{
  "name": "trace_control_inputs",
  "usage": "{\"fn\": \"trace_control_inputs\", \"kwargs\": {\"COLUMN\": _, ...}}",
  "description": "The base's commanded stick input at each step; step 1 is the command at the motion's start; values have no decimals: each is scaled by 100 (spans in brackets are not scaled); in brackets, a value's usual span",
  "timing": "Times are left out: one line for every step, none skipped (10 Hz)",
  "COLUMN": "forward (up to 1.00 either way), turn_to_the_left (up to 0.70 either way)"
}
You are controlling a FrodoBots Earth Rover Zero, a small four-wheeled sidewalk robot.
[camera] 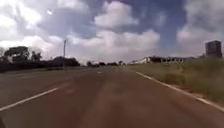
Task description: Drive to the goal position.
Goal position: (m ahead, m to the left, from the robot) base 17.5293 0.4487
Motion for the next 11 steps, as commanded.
{"fn": "trace_control_inputs", "kwargs": {"forward": 100, "turn_to_the_left": -3}}
{"fn": "trace_control_inputs", "kwargs": {"forward": 100, "turn_to_the_left": 0}}
{"fn": "trace_control_inputs", "kwargs": {"forward": 100, "turn_to_the_left": 0}}
{"fn": "trace_control_inputs", "kwargs": {"forward": 100, "turn_to_the_left": 0}}
{"fn": "trace_control_inputs", "kwargs": {"forward": 100, "turn_to_the_left": 0}}
{"fn": "trace_control_inputs", "kwargs": {"forward": 100, "turn_to_the_left": 0}}
{"fn": "trace_control_inputs", "kwargs": {"forward": 100, "turn_to_the_left": 0}}
{"fn": "trace_control_inputs", "kwargs": {"forward": 100, "turn_to_the_left": 0}}
{"fn": "trace_control_inputs", "kwargs": {"forward": 100, "turn_to_the_left": 0}}
{"fn": "trace_control_inputs", "kwargs": {"forward": 100, "turn_to_the_left": 0}}
{"fn": "trace_control_inputs", "kwargs": {"forward": 100, "turn_to_the_left": 0}}
